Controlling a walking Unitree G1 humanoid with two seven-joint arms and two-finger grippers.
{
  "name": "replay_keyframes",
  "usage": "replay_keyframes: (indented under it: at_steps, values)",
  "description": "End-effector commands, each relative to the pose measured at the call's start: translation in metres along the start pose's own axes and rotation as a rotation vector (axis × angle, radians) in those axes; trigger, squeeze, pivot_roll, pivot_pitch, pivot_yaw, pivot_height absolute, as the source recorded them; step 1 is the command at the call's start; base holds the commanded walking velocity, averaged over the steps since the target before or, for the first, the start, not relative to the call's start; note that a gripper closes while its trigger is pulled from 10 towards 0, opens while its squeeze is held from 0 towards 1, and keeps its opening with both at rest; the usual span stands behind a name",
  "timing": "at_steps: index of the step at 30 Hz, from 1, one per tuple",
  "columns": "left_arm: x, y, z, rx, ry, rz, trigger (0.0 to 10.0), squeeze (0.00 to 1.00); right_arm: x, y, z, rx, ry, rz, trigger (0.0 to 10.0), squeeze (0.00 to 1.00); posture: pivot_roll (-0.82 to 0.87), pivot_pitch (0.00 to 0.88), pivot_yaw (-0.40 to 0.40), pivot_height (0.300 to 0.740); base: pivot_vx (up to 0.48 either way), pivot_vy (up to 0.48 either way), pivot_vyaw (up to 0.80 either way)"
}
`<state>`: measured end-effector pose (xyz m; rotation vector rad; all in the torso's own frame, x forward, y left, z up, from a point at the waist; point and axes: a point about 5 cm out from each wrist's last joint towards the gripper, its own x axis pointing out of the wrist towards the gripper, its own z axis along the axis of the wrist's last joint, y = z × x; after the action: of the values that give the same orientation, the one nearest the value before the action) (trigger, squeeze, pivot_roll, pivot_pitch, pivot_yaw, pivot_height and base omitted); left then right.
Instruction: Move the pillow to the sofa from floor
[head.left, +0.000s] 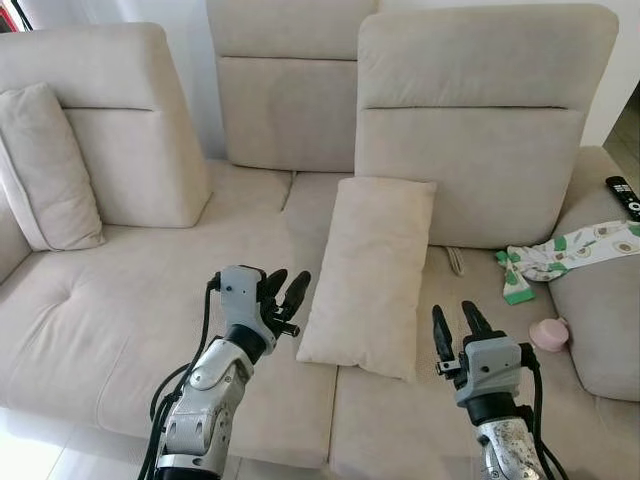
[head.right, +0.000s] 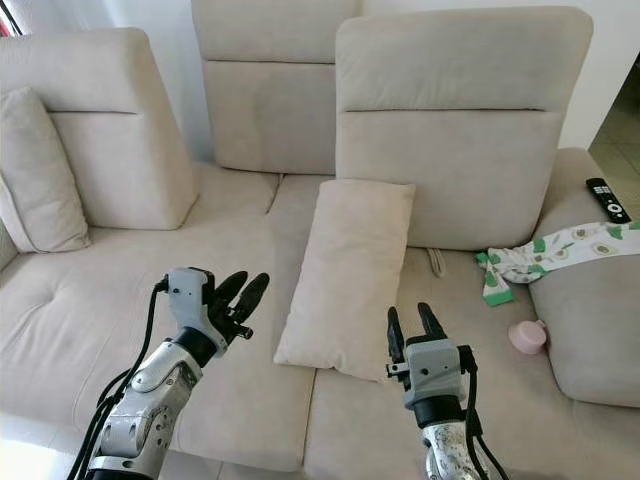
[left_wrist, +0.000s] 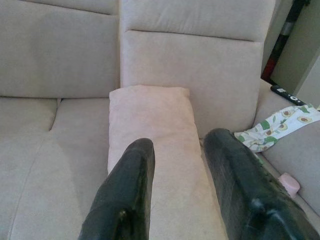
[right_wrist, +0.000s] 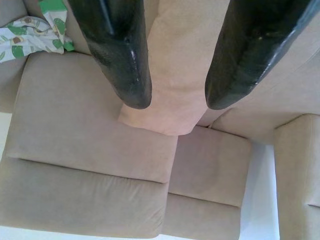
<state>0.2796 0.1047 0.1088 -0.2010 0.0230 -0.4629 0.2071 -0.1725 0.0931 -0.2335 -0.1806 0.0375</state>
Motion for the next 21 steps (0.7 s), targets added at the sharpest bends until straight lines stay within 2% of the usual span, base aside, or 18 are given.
replay_keyframes:
  at_steps: [1,21]
  values:
    - [-0.0011,0.0018,0.001,0.015,0.006,0.002,10.0,0.0,-0.0007,0.0019,-0.0009,0.019,-0.001,-0.002,10.0,0.0,-0.08,0.0,0.082,0.74,0.0,0.0,0.0]
    - [-0.0007,0.0038,0.0024,0.025,0.008,-0.006,10.0,0.0,0.0047,0.0059,-0.0035,0.031,-0.006,-0.008,10.0,0.0,-0.07,0.0,0.091,0.74,0.0,0.0,0.0]
